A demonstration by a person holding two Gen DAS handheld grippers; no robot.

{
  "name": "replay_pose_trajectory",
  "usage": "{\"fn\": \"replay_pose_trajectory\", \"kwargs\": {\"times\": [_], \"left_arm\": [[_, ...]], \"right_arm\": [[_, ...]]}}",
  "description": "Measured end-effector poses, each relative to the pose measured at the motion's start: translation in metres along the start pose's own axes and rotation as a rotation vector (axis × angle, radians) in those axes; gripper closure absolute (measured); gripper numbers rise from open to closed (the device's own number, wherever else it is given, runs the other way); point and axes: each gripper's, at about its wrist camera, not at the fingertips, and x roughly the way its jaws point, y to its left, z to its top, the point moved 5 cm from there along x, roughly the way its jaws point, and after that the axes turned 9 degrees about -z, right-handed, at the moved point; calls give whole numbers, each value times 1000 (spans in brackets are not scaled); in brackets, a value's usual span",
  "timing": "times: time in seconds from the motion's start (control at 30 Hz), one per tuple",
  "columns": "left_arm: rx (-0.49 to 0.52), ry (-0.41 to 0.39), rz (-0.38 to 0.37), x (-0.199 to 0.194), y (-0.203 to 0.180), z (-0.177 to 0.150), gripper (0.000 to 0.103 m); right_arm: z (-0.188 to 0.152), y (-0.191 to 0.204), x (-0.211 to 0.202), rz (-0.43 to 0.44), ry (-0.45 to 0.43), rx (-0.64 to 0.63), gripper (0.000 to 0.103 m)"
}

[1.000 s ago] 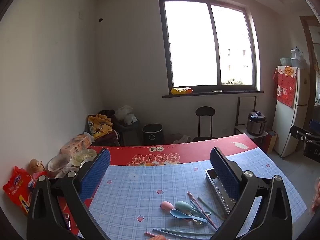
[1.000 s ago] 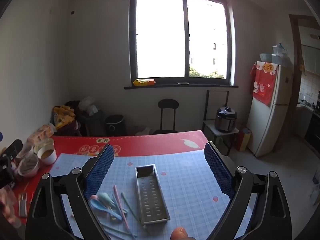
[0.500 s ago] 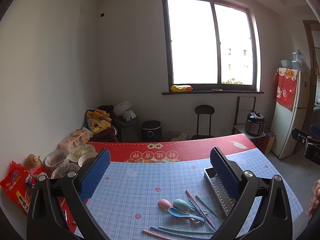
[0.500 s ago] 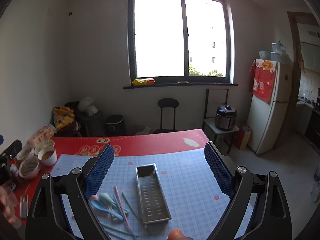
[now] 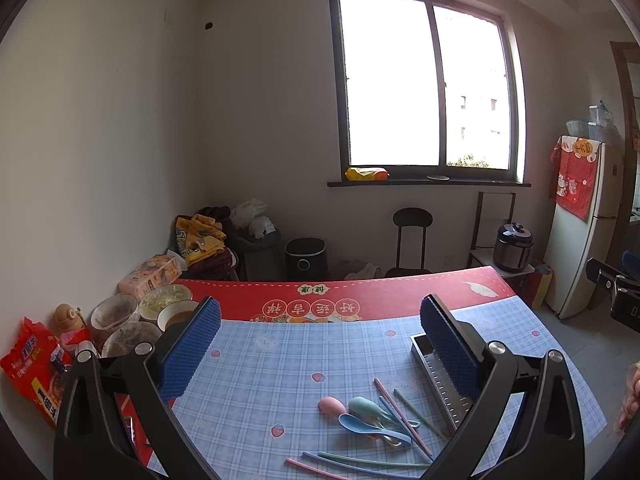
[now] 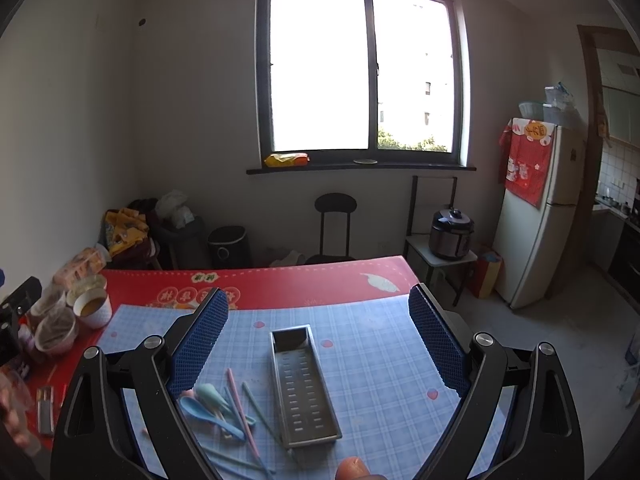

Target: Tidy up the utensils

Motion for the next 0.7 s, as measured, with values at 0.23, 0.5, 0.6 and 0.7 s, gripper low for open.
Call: {"fn": "replay_pose_trajectory", "kwargs": {"times": [0.23,0.5,0.6,0.7], "left_arm": [[-3,6,-3,2,1,-1,5],[-12,5,0,4,2,-4,5],[-12,8,-1,5,2,-3,5],[-10,11,-1,5,2,-3,5]], "right_arm": [[-1,0,2,1,3,-4,14],[-1,0,2,2,4,-3,14],[-1,1,3,2,4,-2,14],[-1,1,4,0,4,-1,14]]}}
